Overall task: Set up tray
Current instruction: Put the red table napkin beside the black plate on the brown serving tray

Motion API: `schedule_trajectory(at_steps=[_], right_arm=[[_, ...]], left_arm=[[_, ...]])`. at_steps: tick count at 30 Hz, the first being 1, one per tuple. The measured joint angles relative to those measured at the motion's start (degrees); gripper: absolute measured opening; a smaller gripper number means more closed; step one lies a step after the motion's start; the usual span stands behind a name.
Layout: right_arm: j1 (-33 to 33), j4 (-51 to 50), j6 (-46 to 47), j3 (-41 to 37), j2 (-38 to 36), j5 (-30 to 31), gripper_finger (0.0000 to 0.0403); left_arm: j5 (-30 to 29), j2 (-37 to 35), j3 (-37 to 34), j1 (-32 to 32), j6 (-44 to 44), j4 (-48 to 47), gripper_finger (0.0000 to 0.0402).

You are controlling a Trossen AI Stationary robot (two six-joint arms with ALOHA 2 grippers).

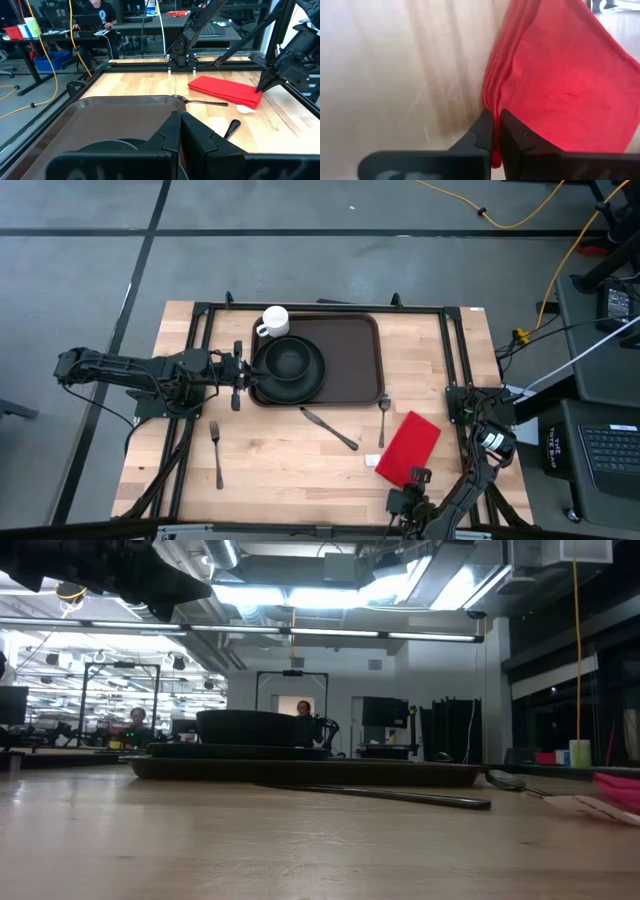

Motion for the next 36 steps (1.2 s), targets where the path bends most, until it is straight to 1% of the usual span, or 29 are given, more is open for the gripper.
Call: schedule_trajectory(at_steps=[4,7,19,23,32,36], right_arm=[[-0.4,-0.9,0.2,0.5,0.0,-0.5,0.0016],[-0.8,-4.9,0.2,2.3,0.6,-2.2,0.0016],[-0.7,-15.0,0.7,11.9,0.4,-0.8,0.0016],[-0.7,-15.1,1.4,13.4,0.2,1.4,0.0016],[-1.1,-15.1,1.8,13.5,0.1,1.6,0.0016],[-1.9,-15.0,1.7,14.2,-1.4,1.8,0.0016]], left_arm=[[0.0,0.0,0.0,0.0,0.0,0.0,0.0004],[0.0,0.0,0.0,0.0,0.0,0.0,0.0004],[0.0,0.0,0.0,0.0,0.0,0.0,0.0004],[0.0,0.0,0.0,0.0,0.0,0.0,0.0005],[0.0,0.0,0.0,0.0,0.0,0.0,0.0007],[0.0,0.0,0.0,0.0,0.0,0.0,0.0007]])
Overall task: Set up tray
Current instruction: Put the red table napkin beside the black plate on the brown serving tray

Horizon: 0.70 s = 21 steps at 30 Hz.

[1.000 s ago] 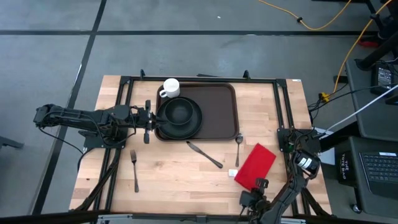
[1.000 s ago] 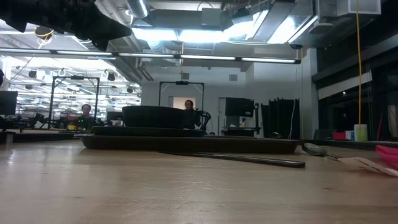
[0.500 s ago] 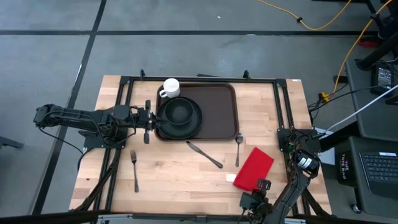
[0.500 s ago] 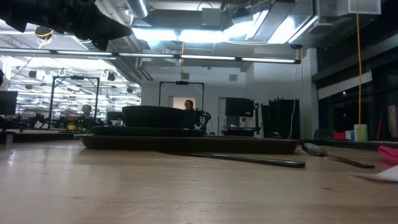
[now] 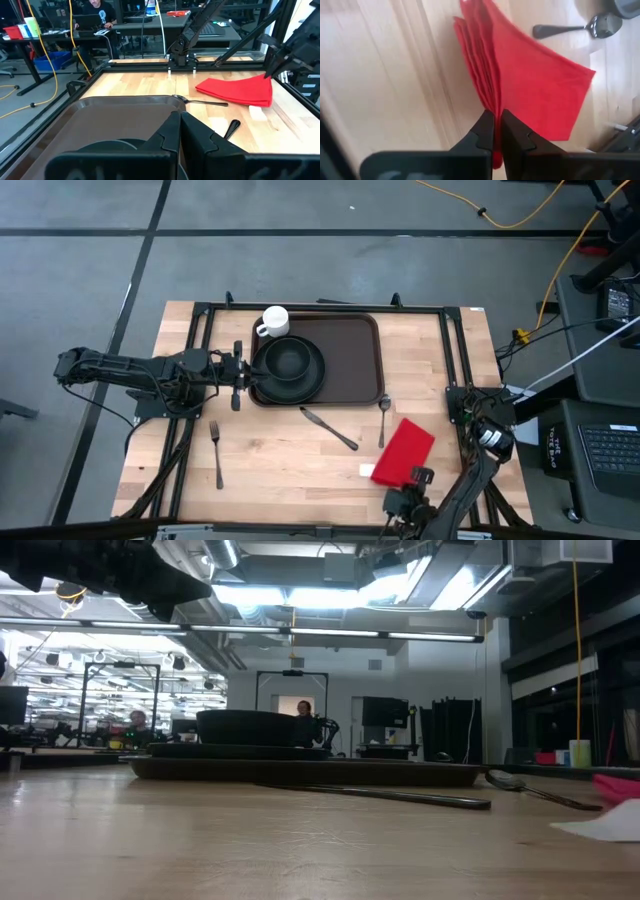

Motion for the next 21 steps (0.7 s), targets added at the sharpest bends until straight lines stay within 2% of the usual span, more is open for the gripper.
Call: schedule_trajectory(at_steps=[6,10,21], right_arm=[[0.0,-0.1,2.8,0.1,-6.3,4.9,0.0016],[-0.4,-0.1,2.5,0.1,-9.6,6.0,0.0016],[-2.3,-0.1,-6.5,0.1,-15.7,13.9,0.0016]], left_arm=[[0.0,0.0,0.0,0.0,0.0,0.0,0.0007],[0.0,0.0,0.0,0.0,0.0,0.0,0.0007],[0.0,0.0,0.0,0.0,0.0,0.0,0.0004]])
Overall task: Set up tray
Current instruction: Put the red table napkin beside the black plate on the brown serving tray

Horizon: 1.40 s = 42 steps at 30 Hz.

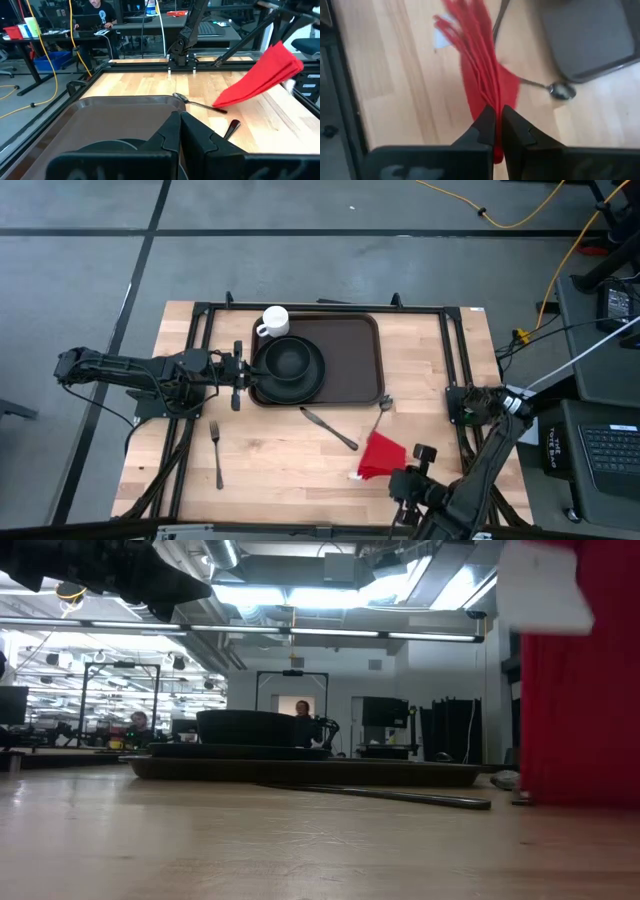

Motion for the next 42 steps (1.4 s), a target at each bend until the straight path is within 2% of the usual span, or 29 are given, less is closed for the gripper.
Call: schedule_trajectory(at_steps=[8,16,23,33,42], right_arm=[[-3.2,0.0,-10.2,0.0,-4.1,5.4,0.0016],[-6.7,0.0,-15.3,0.0,-8.0,7.1,0.0016],[-8.2,0.0,-20.7,0.0,-8.5,9.8,0.0016],[-14.0,0.0,-31.3,0.0,-8.9,10.9,0.0016],[-16.3,0.0,-34.1,0.0,-13.7,14.8,0.0016]], left_arm=[[0.0,0.0,0.0,0.0,0.0,0.0,0.0006],[0.0,0.0,0.0,0.0,0.0,0.0,0.0006],[0.0,0.0,0.0,0.0,0.0,0.0,0.0008],[0.0,0.0,0.0,0.0,0.0,0.0,0.0004],[0.0,0.0,0.0,0.0,0.0,0.0,0.0004]])
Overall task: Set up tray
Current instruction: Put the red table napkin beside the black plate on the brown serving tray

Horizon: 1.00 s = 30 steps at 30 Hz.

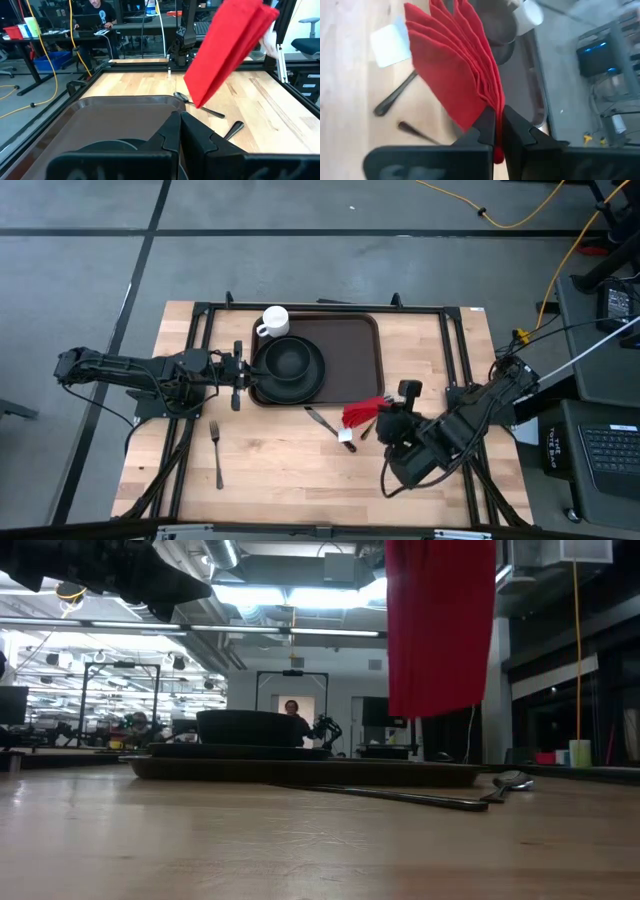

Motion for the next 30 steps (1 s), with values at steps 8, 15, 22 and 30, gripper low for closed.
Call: schedule_trajectory(at_steps=[8,15,22,30], right_arm=[[-3.7,0.0,-6.0,0.0,-2.7,2.5,0.0016],[-10.3,0.0,-13.8,0.0,-3.0,2.7,0.0016],[-22.7,5.3,-26.1,0.0,-4.5,-3.0,0.0016],[-37.6,21.5,-45.3,-1.3,-5.0,-17.9,0.0016]], left_arm=[[0.0,0.0,0.0,0.0,0.0,0.0,0.0008],[0.0,0.0,0.0,0.0,0.0,0.0,0.0006],[0.0,0.0,0.0,0.0,0.0,0.0,0.0007],[0.0,0.0,0.0,0.0,0.0,0.0,0.0004]])
